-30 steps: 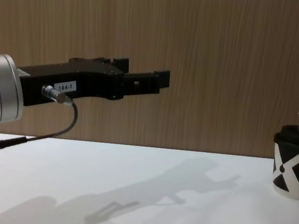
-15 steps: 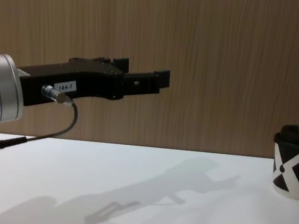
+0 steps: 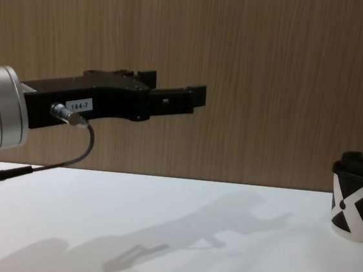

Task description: Pick up the straw with one hand, pass it to the other hand, and insert it into the cup.

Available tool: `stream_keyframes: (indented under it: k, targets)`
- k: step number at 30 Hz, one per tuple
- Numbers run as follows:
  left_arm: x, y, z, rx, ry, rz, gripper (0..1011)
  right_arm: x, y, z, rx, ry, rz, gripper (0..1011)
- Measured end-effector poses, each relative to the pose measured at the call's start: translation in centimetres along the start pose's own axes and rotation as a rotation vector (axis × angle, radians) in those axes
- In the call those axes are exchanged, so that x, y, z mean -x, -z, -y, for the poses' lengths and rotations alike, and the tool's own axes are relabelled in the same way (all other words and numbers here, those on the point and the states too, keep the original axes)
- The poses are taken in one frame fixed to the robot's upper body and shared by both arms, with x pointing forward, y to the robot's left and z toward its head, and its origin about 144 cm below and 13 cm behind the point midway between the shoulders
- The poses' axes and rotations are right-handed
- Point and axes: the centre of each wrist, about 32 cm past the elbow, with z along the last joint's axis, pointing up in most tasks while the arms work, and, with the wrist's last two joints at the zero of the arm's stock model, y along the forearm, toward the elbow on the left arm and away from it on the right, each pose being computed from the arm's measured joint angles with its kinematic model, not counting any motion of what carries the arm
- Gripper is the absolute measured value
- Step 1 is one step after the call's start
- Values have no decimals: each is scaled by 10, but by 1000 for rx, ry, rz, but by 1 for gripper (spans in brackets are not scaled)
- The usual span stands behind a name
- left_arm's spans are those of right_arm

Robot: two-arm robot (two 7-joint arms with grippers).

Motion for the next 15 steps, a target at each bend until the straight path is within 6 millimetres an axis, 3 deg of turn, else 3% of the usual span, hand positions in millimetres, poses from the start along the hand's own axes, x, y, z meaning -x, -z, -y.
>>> stream_keyframes:
  k: [15]
  targets:
    - [0, 0, 0, 0, 0, 0, 1003, -1, 6, -6, 25, -1, -3, 2]
